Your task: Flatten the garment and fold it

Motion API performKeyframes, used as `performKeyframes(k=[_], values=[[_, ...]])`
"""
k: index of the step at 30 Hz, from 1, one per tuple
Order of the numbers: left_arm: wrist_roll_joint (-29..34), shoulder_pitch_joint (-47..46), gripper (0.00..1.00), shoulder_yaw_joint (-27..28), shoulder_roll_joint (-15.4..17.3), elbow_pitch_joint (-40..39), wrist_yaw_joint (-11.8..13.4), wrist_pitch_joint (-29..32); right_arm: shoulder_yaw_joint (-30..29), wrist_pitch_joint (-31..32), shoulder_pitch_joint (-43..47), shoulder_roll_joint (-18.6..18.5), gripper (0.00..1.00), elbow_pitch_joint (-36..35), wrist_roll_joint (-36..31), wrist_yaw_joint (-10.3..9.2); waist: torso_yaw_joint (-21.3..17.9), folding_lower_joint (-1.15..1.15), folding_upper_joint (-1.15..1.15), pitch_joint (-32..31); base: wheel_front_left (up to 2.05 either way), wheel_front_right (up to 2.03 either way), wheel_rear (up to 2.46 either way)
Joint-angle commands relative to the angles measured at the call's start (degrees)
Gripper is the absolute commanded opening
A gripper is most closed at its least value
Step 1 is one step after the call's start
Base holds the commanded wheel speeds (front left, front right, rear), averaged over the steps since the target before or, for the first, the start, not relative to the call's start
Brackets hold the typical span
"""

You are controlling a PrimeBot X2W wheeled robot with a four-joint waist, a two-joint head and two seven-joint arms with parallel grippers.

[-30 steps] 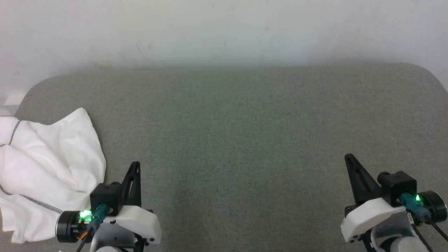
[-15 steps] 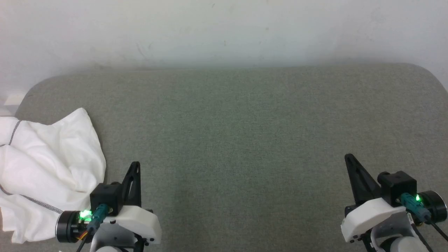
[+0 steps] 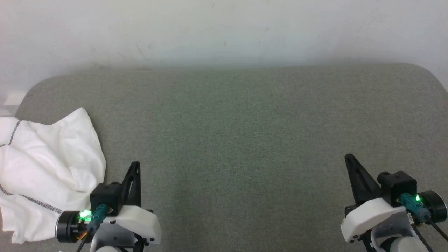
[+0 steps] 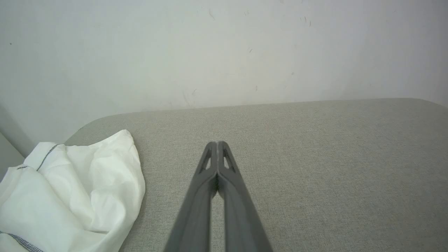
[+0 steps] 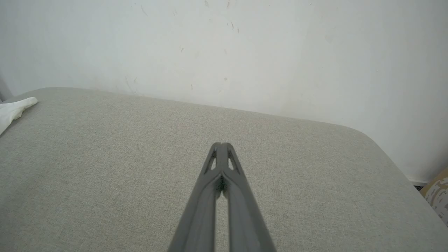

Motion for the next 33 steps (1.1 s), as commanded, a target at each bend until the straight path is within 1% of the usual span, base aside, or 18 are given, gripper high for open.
performKeyframes(k=[1,33], values=[[0.37,-0.69,0.0,0.25,-0.23,0.1,-0.46,0.02,-0.01,-0.39,-0.82,0.19,0.0,0.06,-0.27,-0.06,0.0,0.0,0.0,0.0,0.0,0.0,0.0],[0.37,-0.69,0.0,0.25,-0.23,0.1,-0.46,0.02,-0.01,-0.39,-0.82,0.19,0.0,0.06,-0.27,-0.06,0.0,0.0,0.0,0.0,0.0,0.0,0.0]])
